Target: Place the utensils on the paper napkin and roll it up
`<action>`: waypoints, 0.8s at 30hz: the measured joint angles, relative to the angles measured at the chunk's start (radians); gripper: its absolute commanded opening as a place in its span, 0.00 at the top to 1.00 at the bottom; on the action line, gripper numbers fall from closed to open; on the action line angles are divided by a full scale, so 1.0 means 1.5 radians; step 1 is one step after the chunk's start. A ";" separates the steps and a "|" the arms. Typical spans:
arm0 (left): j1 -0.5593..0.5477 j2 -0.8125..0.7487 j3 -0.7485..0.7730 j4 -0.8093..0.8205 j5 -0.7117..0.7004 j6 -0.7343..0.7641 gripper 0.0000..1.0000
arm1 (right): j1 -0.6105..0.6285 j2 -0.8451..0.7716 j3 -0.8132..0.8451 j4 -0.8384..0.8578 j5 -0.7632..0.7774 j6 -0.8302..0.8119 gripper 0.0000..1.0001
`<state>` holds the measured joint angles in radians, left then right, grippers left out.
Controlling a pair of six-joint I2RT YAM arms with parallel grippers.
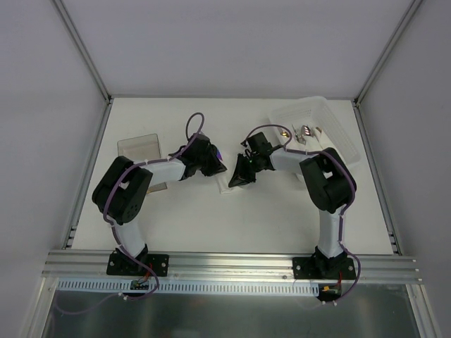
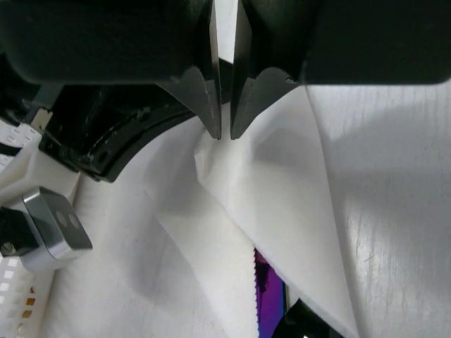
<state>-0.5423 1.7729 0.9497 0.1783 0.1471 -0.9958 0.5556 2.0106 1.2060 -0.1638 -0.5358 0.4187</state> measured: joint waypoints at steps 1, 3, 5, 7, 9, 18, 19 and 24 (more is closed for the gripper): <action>0.000 0.010 0.010 -0.003 0.000 -0.003 0.92 | 0.000 0.000 0.000 0.000 0.000 0.000 0.94; 0.000 0.024 0.023 -0.003 0.000 -0.006 0.92 | -0.001 0.000 0.000 0.000 -0.001 0.000 0.94; 0.000 0.040 0.036 -0.005 0.000 -0.007 0.94 | -0.001 0.000 0.000 0.000 -0.002 0.000 0.95; 0.000 0.055 0.046 -0.009 0.000 -0.008 0.95 | -0.001 0.001 0.000 0.000 -0.002 0.000 0.94; 0.000 0.068 0.052 -0.021 0.000 -0.009 0.96 | -0.001 0.001 0.001 -0.001 -0.003 0.000 0.94; 0.000 0.105 0.116 -0.112 0.001 -0.010 1.00 | -0.003 0.003 0.003 0.000 -0.013 -0.003 0.85; 0.000 0.107 0.121 -0.120 0.001 -0.009 1.00 | -0.003 0.001 0.003 0.000 -0.013 -0.005 0.84; 0.000 0.117 0.144 -0.151 0.004 0.001 1.00 | -0.006 -0.033 -0.002 -0.001 0.005 -0.026 0.83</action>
<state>-0.5423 1.9484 1.1652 -0.0479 0.1524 -0.9947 0.5472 1.9617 1.2037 -0.1654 -0.5289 0.3794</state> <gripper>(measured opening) 0.006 0.170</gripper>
